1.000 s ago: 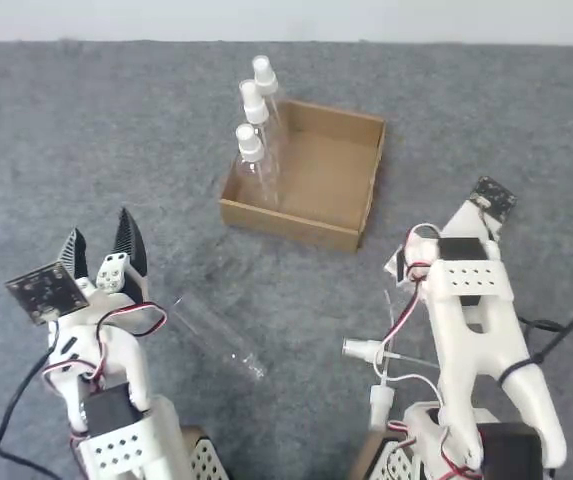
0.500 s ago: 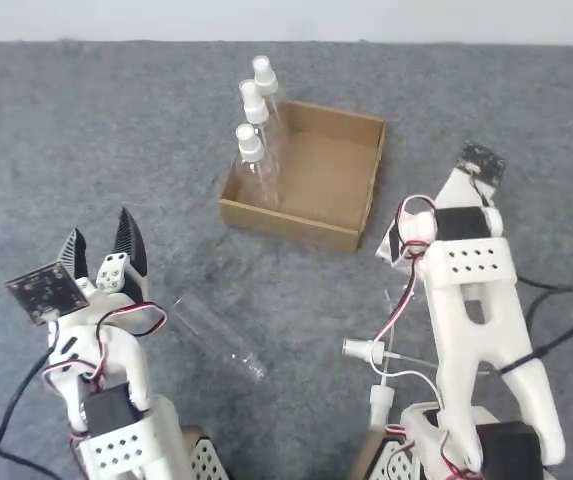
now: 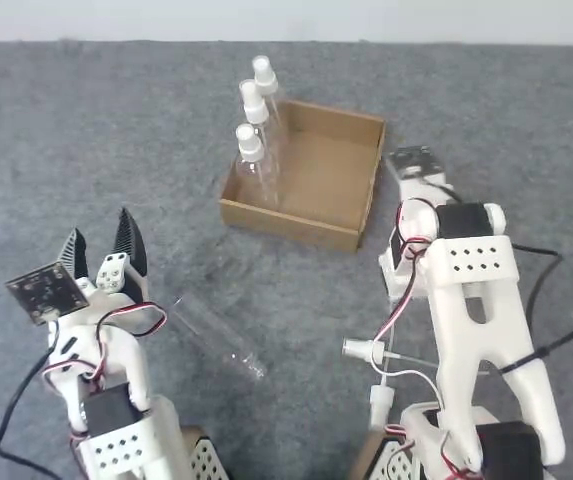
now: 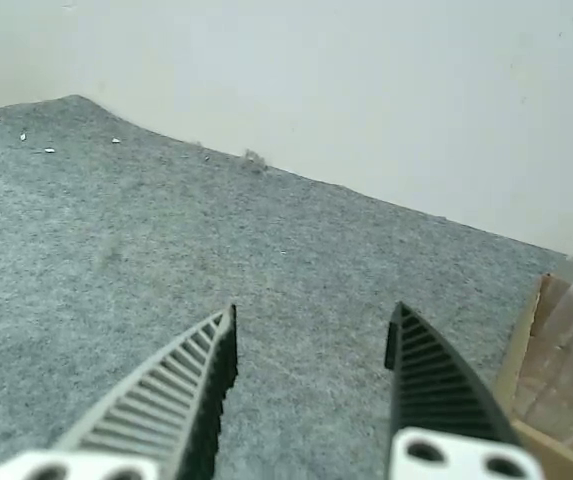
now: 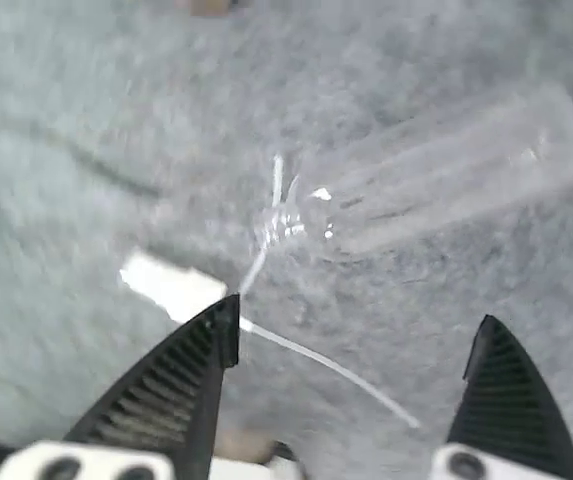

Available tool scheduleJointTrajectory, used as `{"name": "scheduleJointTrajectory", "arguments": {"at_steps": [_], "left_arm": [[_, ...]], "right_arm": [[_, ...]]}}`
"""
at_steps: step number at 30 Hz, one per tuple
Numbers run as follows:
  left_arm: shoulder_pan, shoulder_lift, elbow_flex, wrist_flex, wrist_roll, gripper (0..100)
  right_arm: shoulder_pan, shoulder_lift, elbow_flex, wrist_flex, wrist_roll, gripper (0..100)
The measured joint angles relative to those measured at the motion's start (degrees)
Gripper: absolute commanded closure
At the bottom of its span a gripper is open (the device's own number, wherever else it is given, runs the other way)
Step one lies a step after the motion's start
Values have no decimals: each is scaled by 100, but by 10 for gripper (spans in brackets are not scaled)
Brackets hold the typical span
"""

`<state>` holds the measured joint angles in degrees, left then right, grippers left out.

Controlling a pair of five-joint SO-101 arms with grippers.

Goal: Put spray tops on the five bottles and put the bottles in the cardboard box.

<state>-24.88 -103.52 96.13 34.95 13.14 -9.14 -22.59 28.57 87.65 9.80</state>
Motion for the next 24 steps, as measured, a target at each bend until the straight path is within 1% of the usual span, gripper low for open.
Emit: {"name": "scheduleJointTrajectory", "arguments": {"at_steps": [6,13,16,24], "left_arm": [[0,0,0,0,0,772],[0,0,0,0,0,772],[0,0,0,0,0,772],[0,0,0,0,0,772]], "right_arm": [[0,0,0,167,1899,703],[9,0,0,176,3402,703],[-9,0,0,176,3895,703],[0,0,0,176,4862,705]]}}
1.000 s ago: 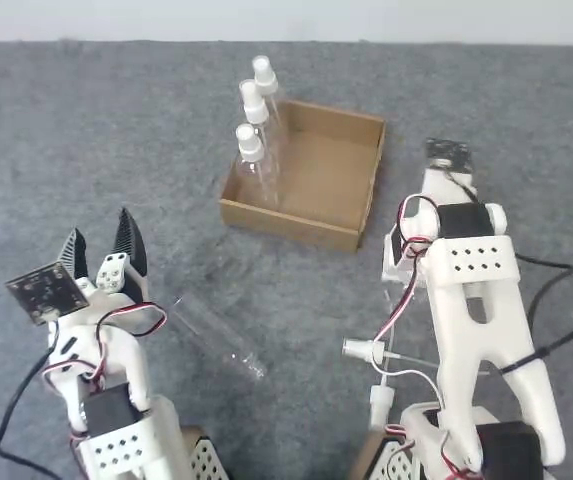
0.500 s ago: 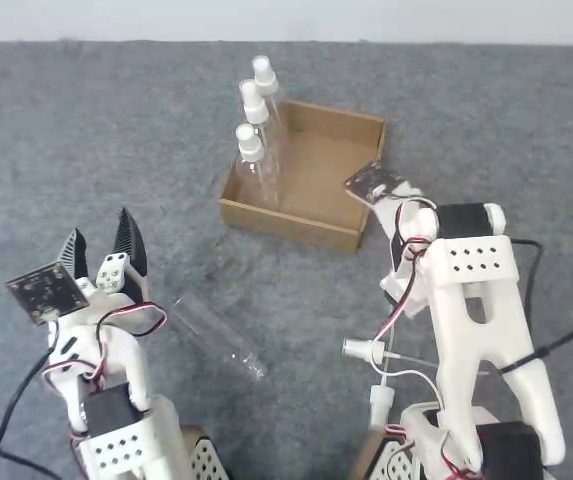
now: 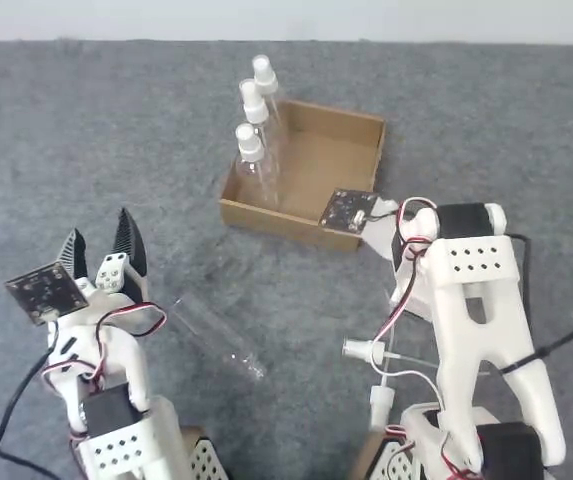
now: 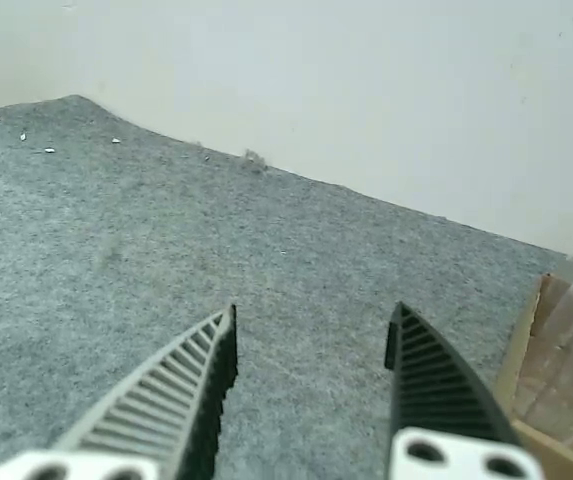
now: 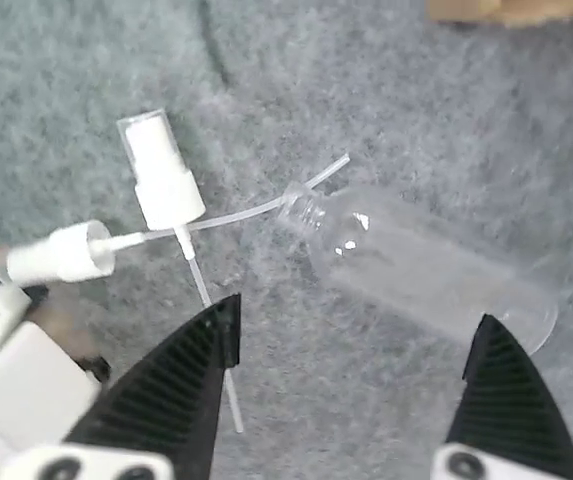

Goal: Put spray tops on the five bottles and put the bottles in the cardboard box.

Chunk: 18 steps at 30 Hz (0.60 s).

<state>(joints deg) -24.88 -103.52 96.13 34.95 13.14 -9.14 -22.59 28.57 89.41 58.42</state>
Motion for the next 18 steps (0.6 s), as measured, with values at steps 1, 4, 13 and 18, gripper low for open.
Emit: {"name": "scheduleJointTrajectory", "arguments": {"at_steps": [1,4,13,18], "left_arm": [[0,0,0,0,0,772],[0,0,0,0,0,772],[0,0,0,0,0,772],[0,0,0,0,0,772]], "right_arm": [[0,0,0,0,158,705],[0,0,185,-229,624,705],[281,0,1284,-1424,1609,706],[448,0,1503,-1530,1996,706]]}}
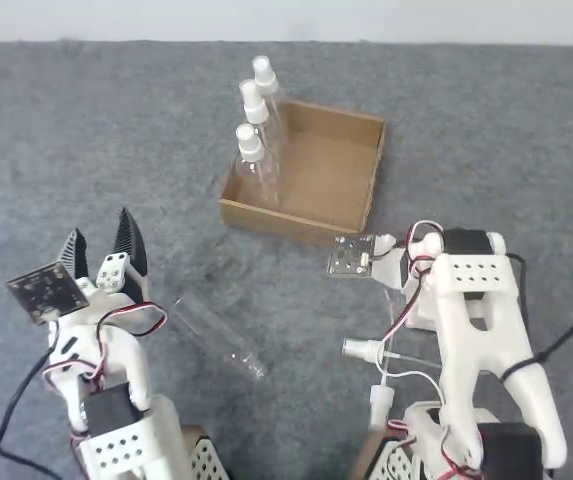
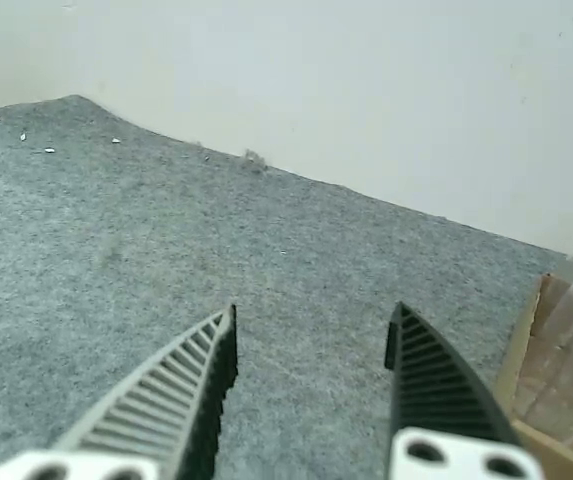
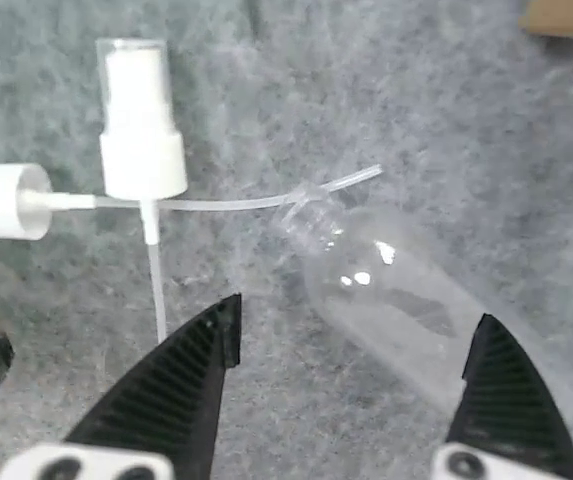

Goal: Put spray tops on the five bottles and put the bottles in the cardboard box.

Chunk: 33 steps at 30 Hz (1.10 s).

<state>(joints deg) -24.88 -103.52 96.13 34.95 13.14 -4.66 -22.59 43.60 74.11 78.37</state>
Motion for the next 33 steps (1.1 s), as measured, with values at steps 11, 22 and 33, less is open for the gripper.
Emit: {"name": "scheduleJointTrajectory", "arguments": {"at_steps": [11,22,33], "left_arm": [[9,0,70,0,0,772],[9,0,70,0,0,772],[9,0,70,0,0,772]], "right_arm": [[0,0,800,-1301,79,706],[-9,0,1389,-2189,-62,706],[-9,0,1389,-2251,-2066,706]]}}
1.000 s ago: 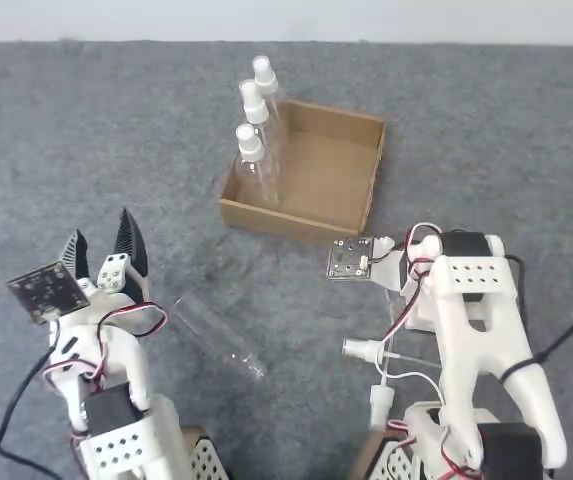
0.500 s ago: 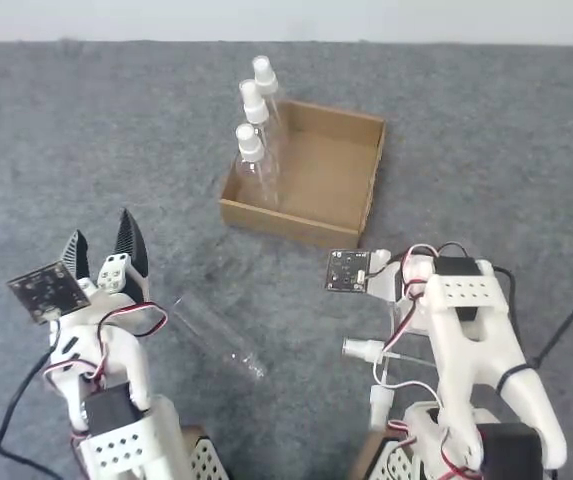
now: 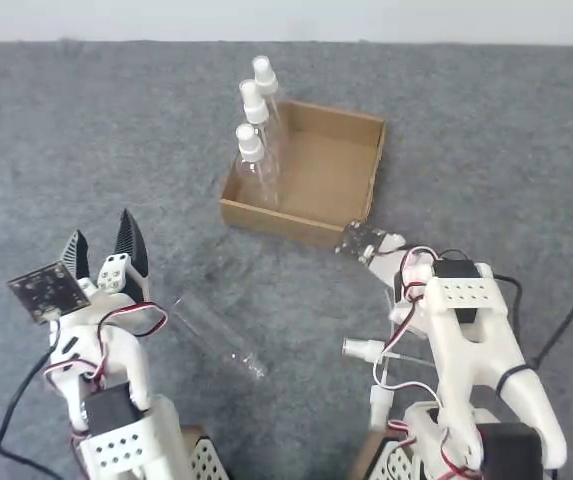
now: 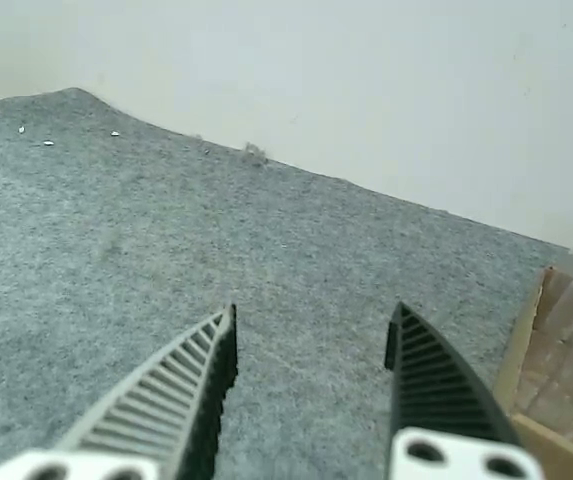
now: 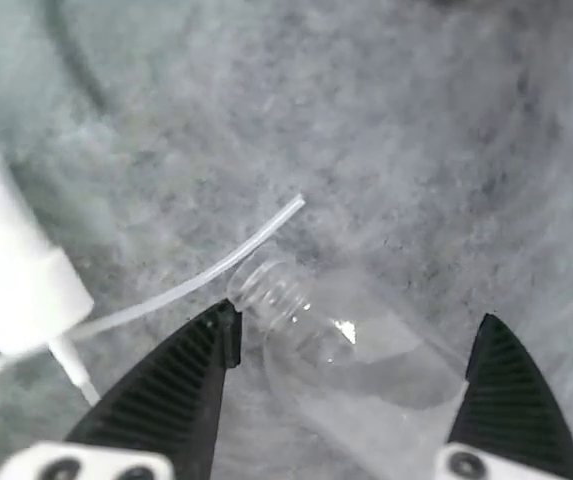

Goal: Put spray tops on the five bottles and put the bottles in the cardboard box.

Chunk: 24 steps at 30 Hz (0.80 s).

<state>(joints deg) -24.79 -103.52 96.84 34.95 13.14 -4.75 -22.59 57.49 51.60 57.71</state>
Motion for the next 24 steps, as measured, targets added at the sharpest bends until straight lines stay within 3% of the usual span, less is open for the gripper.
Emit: {"name": "scheduleJointTrajectory", "arguments": {"at_steps": [18,24], "left_arm": [[0,0,0,0,0,772],[0,0,0,0,0,772]], "right_arm": [[9,0,-246,0,-3411,705],[9,0,-369,0,-3815,687]]}}
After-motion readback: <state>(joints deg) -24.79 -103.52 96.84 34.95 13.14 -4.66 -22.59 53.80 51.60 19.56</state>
